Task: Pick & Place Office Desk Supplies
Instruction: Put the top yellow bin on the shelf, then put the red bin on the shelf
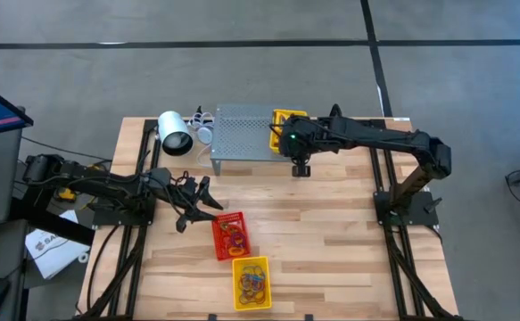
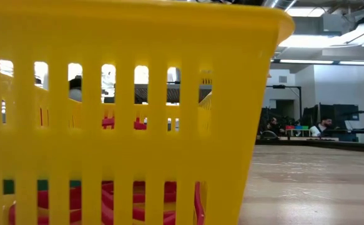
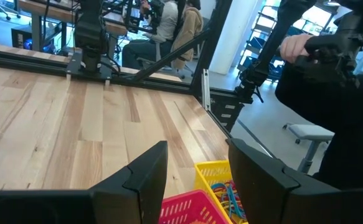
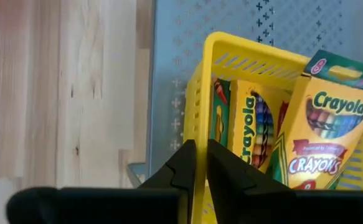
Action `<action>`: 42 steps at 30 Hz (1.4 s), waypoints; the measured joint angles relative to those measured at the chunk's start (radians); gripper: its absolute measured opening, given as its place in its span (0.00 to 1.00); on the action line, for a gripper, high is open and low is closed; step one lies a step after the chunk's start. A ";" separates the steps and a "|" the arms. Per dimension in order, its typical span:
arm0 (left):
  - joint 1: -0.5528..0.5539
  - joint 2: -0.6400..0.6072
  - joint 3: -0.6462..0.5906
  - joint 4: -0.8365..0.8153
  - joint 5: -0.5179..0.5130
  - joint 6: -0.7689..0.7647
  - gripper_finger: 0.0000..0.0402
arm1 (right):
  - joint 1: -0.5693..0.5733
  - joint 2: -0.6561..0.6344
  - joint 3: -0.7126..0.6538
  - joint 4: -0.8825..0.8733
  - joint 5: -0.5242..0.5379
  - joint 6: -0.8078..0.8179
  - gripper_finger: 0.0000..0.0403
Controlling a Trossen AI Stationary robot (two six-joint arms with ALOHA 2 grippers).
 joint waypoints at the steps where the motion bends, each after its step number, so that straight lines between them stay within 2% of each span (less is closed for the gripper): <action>1: 0.000 0.000 0.000 0.001 0.000 0.000 0.42 | 0.000 0.000 0.000 -0.002 0.000 -0.001 0.08; 7: 0.000 0.000 0.000 0.001 0.000 0.000 0.42 | -0.006 0.000 0.000 -0.030 0.001 -0.001 0.09; 11: 0.000 0.000 0.000 0.001 -0.001 0.000 0.42 | -0.006 0.000 0.000 -0.039 0.001 0.000 0.12; 25: 0.000 0.000 0.000 0.001 -0.006 0.000 0.42 | -0.006 -0.011 0.002 -0.029 0.002 0.019 0.47; 31: 0.000 0.000 0.000 0.003 -0.006 0.000 0.42 | 0.015 -0.069 0.009 -0.018 0.004 0.027 0.55; 38: 0.001 0.000 0.000 0.008 -0.016 0.000 0.42 | 0.085 -0.213 0.017 -0.009 -0.001 0.093 0.56; 42: 0.001 0.000 0.000 0.015 -0.016 -0.003 0.42 | 0.143 -0.324 0.008 0.025 -0.107 0.162 0.56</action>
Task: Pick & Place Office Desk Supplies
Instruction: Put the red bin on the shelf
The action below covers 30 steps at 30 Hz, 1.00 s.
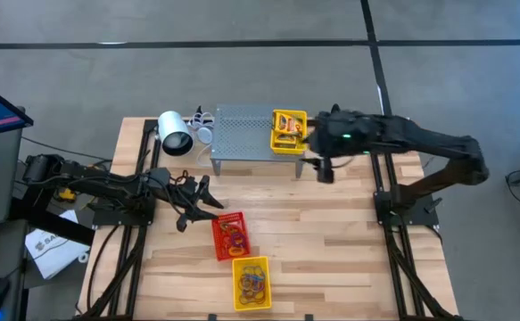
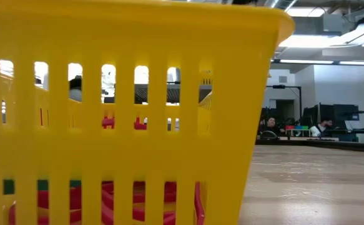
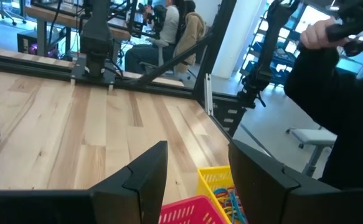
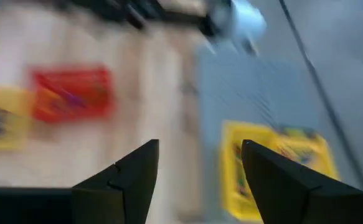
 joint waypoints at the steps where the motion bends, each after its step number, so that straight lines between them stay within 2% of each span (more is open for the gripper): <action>1: 0.000 0.000 0.000 0.007 0.000 -0.002 0.42 | 0.016 -0.028 -0.010 0.024 -0.038 0.020 0.56; 5: 0.000 0.000 0.000 0.065 0.001 -0.005 0.42 | 0.106 -0.128 -0.107 0.160 -0.154 0.083 0.56; 9: -0.020 0.000 0.000 0.125 0.016 -0.005 0.42 | 0.217 -0.225 -0.290 0.375 -0.160 0.105 0.56; 14: -0.102 0.000 0.020 0.149 -0.009 0.005 0.42 | 0.326 -0.309 -0.532 0.713 -0.160 0.132 0.56; 16: -0.149 0.000 0.053 0.098 -0.046 0.030 0.42 | 0.359 -0.322 -0.607 0.843 -0.153 0.150 0.56; 19: -0.229 0.000 0.122 -0.070 -0.154 0.084 0.42 | 0.401 -0.321 -0.696 1.003 -0.152 0.173 0.55; 24: -0.346 0.023 0.244 -0.358 -0.351 0.100 0.42 | 0.459 -0.271 -0.774 1.168 -0.151 0.175 0.55; 26: -0.384 0.053 0.273 -0.414 -0.378 0.068 0.42 | 0.477 -0.244 -0.784 1.211 -0.148 0.175 0.55; 30: -0.442 0.172 0.327 -0.425 -0.377 -0.009 0.42 | 0.501 -0.181 -0.792 1.271 -0.101 0.174 0.55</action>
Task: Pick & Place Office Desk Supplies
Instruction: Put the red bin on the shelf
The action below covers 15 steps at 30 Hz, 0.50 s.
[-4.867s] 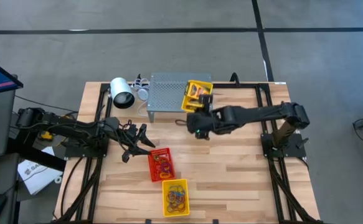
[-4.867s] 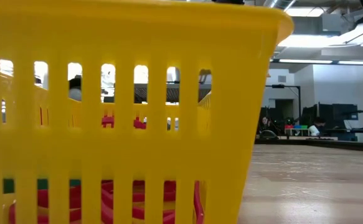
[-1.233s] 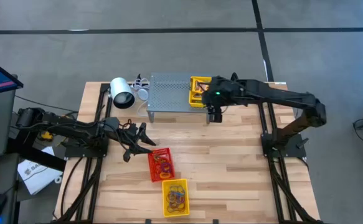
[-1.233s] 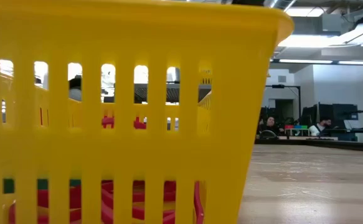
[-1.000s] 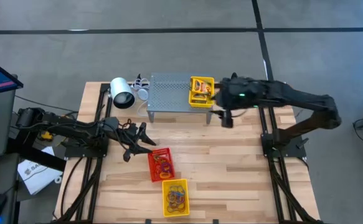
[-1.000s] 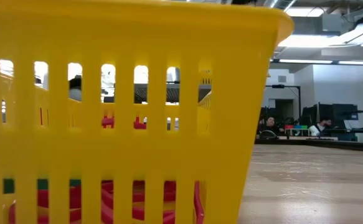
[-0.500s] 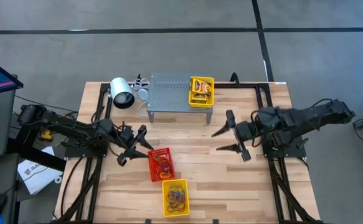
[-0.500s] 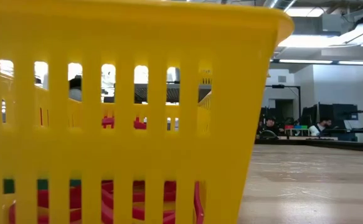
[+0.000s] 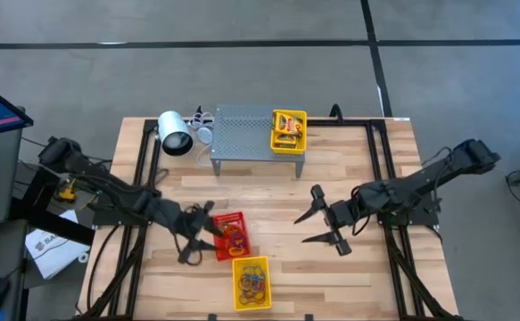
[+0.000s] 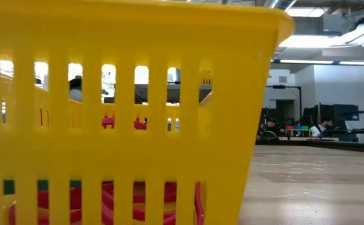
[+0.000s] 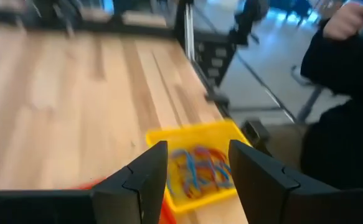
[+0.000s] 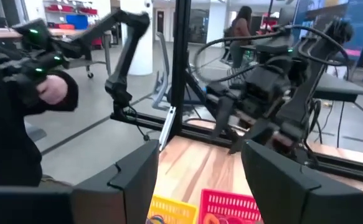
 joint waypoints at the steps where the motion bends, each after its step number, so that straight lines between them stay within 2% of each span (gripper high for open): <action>1: -0.015 0.037 0.012 -0.003 0.001 -0.020 0.42 | 0.004 0.014 0.000 0.010 0.006 -0.001 0.55; 8: -0.061 0.281 0.126 -0.052 0.003 -0.149 0.42 | 0.024 0.108 -0.001 0.122 0.008 -0.001 0.55; 15: -0.061 0.419 0.266 -0.186 -0.003 -0.225 0.42 | 0.050 0.172 -0.001 0.150 0.008 0.022 0.55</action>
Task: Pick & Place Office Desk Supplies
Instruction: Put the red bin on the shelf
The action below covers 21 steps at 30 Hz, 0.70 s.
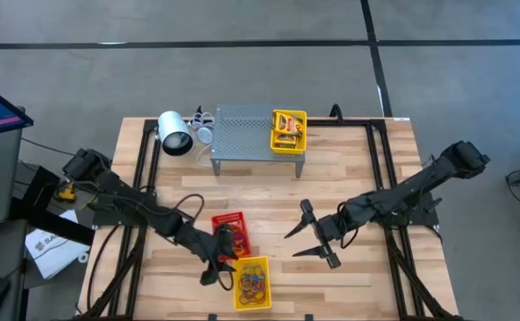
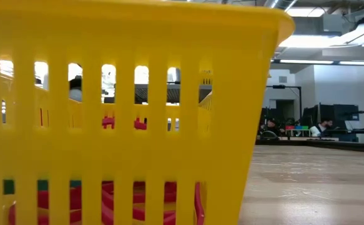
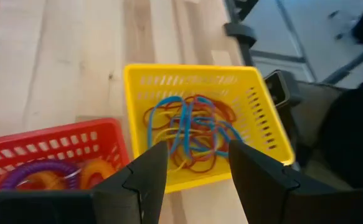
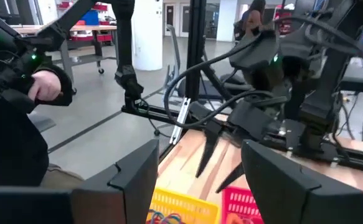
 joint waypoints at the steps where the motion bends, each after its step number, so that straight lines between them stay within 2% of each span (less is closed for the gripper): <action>1: 0.000 0.005 0.017 -0.029 -0.011 0.000 0.42 | 0.005 0.009 0.000 0.004 0.000 0.004 0.56; 5: 0.005 0.008 0.051 -0.139 -0.075 -0.045 0.42 | 0.024 0.041 0.000 0.042 0.000 0.006 0.55; 10: 0.001 0.004 0.052 -0.203 -0.083 -0.113 0.42 | 0.045 0.072 0.000 0.063 0.000 0.009 0.56; 21: -0.033 0.012 0.052 -0.213 -0.091 -0.153 0.42 | 0.056 0.074 0.000 0.068 0.000 0.012 0.56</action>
